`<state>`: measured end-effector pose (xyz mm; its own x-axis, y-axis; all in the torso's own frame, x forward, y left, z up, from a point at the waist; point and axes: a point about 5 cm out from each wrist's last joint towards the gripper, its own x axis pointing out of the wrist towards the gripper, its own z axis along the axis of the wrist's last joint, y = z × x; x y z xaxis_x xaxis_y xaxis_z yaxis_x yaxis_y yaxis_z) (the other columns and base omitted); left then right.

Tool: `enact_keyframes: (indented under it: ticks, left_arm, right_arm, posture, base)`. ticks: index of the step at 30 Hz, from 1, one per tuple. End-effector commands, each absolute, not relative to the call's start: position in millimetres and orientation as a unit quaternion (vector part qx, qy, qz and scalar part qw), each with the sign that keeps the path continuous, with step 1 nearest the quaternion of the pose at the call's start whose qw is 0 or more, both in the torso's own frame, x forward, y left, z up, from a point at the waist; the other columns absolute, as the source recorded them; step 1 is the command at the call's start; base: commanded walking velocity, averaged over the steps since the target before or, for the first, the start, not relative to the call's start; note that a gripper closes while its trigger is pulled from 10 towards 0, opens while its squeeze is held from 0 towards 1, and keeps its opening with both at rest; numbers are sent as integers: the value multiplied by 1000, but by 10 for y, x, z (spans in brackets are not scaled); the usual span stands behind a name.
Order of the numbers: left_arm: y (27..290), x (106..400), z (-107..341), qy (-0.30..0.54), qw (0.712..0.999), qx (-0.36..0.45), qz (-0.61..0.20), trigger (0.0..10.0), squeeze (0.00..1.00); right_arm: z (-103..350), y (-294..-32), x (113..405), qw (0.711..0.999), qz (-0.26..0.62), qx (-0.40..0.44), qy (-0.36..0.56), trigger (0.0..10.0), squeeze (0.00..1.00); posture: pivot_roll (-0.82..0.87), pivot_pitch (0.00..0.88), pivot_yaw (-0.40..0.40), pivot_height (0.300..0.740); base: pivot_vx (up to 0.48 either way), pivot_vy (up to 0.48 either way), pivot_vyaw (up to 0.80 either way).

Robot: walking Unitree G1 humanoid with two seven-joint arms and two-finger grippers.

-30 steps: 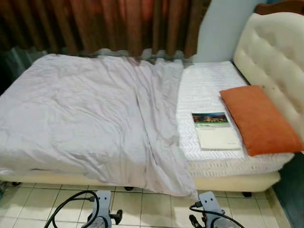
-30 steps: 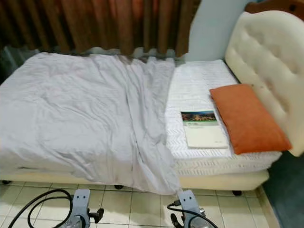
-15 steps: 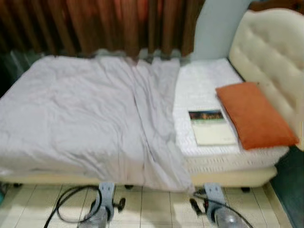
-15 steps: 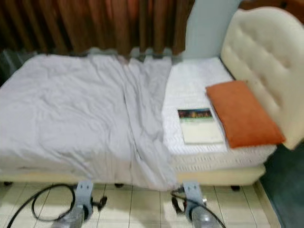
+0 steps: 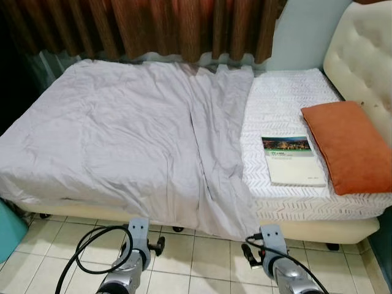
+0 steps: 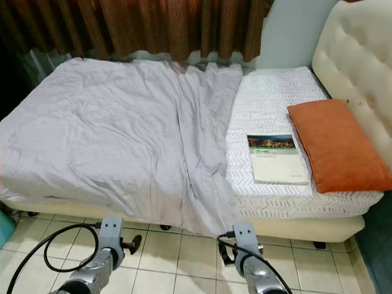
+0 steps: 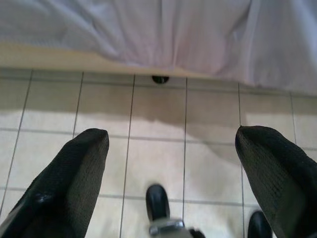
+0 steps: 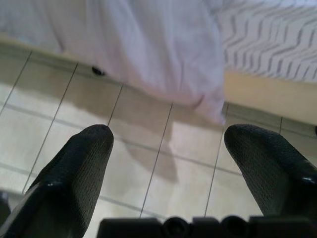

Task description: Clean up the room

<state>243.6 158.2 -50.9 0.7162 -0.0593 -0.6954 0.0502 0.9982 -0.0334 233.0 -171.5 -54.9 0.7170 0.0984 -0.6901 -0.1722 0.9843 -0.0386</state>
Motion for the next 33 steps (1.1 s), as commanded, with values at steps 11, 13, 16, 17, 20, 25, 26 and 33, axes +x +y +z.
enact_keyframes:
  ticks: [11, 13, 16, 17, 20, 25, 26, 33]
  left_arm:
    - [1608, 2235, -645, 415, 909, 3, -35, 10000, 0]
    - [1615, 2229, -649, 416, 909, 3, -34, 10000, 0]
    - [1620, 2229, -649, 417, 908, 5, -34, 10000, 0]
    - [1621, 2229, -649, 417, 908, 5, -34, 10000, 0]
    - [1622, 2229, -649, 417, 908, 5, -34, 10000, 0]
    - [1622, 2229, -649, 417, 908, 5, -34, 10000, 0]
    - [1622, 2229, -649, 417, 908, 5, -34, 10000, 0]
    - [1622, 2229, -649, 417, 908, 5, -34, 10000, 0]
  right_arm:
    - [-679, -1788, 2130, 904, 74, -71, 415, 10000, 0]
    - [-687, -1787, 2120, 903, 71, -66, 419, 10000, 0]
    - [-688, -1783, 2120, 902, 72, -67, 421, 10000, 0]
    - [-689, -1781, 2120, 901, 72, -68, 421, 10000, 0]
    - [-690, -1780, 2119, 901, 72, -69, 422, 10000, 0]
    - [-690, -1780, 2119, 901, 72, -69, 422, 10000, 0]
    - [-690, -1780, 2119, 901, 72, -69, 422, 10000, 0]
    - [-690, -1780, 2119, 901, 72, -69, 422, 10000, 0]
  posture:
    - [-19, 0, 16, 740]
    - [-19, 0, 15, 740]
    - [-19, 0, 17, 740]
    - [-19, 0, 17, 740]
    - [-19, 0, 17, 740]
    - [-19, 0, 17, 740]
    - [-19, 0, 17, 740]
    - [-19, 0, 17, 740]
  base:
    - [0, 0, 131]
    - [0, 0, 0]
    - [0, 0, 0]
    - [0, 0, 0]
    - [0, 0, 0]
    - [0, 0, 0]
    - [0, 0, 0]
    - [0, 0, 0]
